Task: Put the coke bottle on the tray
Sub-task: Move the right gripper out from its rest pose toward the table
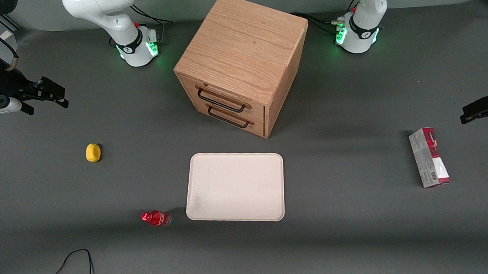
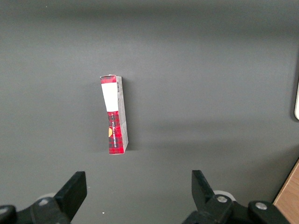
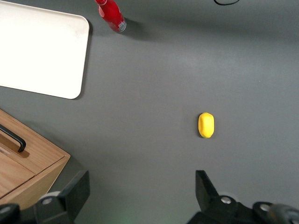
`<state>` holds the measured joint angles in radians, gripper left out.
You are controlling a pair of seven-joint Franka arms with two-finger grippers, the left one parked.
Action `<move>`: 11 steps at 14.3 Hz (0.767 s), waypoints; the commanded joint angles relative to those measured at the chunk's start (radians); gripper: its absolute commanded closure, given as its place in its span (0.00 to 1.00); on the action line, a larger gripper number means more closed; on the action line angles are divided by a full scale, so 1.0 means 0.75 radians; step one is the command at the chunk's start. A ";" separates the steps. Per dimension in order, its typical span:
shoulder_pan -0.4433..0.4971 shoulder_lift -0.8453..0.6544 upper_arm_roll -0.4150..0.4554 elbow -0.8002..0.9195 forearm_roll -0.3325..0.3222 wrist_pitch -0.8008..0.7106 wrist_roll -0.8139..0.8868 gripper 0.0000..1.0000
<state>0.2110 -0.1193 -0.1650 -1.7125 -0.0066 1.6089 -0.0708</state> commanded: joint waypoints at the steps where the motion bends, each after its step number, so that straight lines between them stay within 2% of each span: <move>1: 0.003 -0.015 -0.011 -0.011 0.027 0.002 0.029 0.00; 7: -0.013 0.018 0.003 0.023 0.029 0.023 0.047 0.00; 9: -0.040 0.150 0.036 0.176 0.037 0.023 0.108 0.00; 11: -0.136 0.338 0.152 0.417 0.080 0.005 0.160 0.00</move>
<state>0.1766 -0.0412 -0.1295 -1.6203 0.0112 1.6457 -0.0006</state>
